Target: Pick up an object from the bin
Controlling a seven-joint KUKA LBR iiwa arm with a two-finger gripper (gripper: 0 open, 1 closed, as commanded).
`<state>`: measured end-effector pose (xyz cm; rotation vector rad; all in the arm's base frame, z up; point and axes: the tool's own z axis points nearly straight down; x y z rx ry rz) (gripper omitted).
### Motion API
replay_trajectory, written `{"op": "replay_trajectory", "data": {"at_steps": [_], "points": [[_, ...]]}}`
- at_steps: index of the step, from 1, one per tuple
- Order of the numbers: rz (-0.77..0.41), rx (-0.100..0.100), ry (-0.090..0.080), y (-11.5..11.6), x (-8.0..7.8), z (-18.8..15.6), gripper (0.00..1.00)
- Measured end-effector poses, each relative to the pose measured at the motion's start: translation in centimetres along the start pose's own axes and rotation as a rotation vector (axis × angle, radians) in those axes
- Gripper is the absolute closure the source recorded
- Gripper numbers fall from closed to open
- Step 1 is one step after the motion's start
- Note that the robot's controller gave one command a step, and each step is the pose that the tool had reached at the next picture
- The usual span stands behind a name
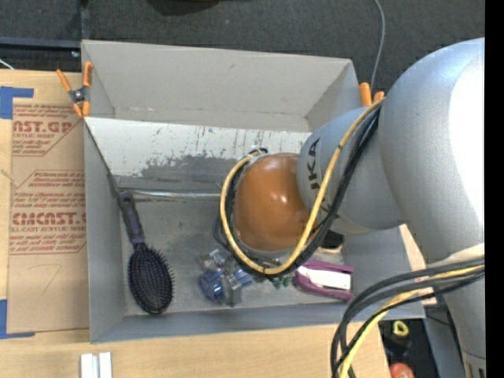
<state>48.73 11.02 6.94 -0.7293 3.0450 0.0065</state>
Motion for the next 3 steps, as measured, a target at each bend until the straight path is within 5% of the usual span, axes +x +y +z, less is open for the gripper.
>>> {"op": "replay_trajectory", "data": {"at_steps": [1,2,3], "points": [[0.000,0.000,0.000,0.0,0.0,0.0,1.00],[0.000,-0.003,0.011,0.1,0.3,-3.2,1.00],[-0.001,-0.001,0.002,0.1,-0.1,-8.3,1.00]]}}
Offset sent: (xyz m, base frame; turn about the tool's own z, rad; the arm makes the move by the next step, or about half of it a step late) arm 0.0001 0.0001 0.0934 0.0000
